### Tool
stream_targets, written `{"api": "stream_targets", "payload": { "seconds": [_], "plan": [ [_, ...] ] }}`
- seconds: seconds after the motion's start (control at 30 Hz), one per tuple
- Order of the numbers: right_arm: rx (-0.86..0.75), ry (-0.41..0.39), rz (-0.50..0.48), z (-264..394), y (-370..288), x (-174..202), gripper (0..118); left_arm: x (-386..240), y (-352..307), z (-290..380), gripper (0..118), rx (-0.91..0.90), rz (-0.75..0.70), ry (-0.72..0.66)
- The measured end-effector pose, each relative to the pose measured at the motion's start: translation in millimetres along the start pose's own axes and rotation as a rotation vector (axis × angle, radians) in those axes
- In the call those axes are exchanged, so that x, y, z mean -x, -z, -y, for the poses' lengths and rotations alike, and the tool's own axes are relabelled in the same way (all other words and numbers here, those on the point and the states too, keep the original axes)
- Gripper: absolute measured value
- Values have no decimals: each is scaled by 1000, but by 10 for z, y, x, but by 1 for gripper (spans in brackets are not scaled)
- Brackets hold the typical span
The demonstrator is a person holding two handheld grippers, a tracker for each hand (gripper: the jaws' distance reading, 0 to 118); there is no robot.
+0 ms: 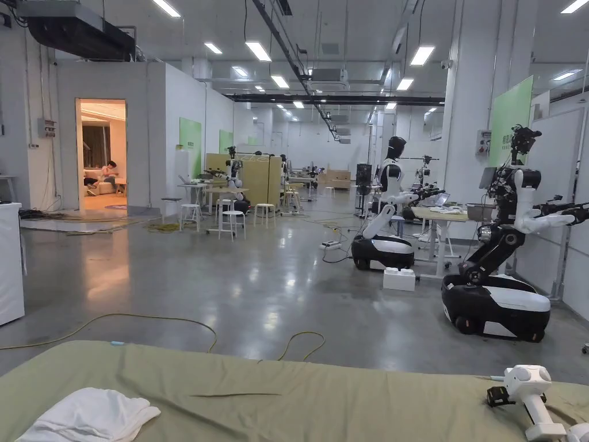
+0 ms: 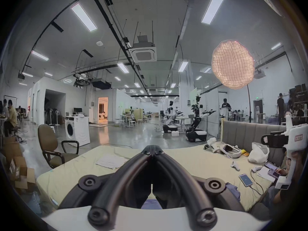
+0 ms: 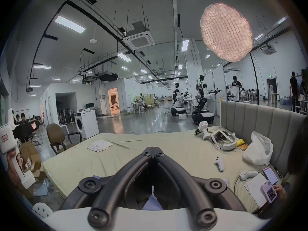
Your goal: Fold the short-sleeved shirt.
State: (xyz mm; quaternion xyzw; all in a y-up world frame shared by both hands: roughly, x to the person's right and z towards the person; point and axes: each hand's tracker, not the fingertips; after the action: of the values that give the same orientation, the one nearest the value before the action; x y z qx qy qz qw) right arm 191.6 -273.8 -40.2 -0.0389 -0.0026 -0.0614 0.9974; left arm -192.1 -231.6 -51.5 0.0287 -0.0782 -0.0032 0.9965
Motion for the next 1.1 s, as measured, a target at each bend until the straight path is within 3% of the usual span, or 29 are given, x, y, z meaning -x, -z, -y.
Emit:
{"api": "stream_targets", "payload": {
  "seconds": [0.5,0.6,0.63,0.67,0.7,0.73,0.77,0.87,1.03,1.1],
  "plan": [
    [44,-40,19,76,120,87,0,93,194,46,0,56,75,-48],
    [63,-27,13,124,163,76,0,201,395,92,0,156,115,-76],
    [67,-20,9,150,166,67,0,274,576,118,4,242,142,-81],
    [72,-7,4,174,169,56,0,349,765,186,16,319,150,-89],
    [81,12,-6,199,170,39,0,436,914,292,37,365,147,-108],
    [93,35,-17,228,170,15,0,540,1065,429,68,397,152,-141],
    [108,48,-19,255,172,-9,0,643,1230,604,81,439,165,-164],
    [156,42,3,333,174,-63,0,817,1726,1196,83,606,69,-139],
    [229,38,61,461,181,-184,0,1092,2470,2272,83,828,44,-256],
    [263,47,87,503,181,-243,0,1011,2659,2551,83,886,55,-234]
  ]
}}
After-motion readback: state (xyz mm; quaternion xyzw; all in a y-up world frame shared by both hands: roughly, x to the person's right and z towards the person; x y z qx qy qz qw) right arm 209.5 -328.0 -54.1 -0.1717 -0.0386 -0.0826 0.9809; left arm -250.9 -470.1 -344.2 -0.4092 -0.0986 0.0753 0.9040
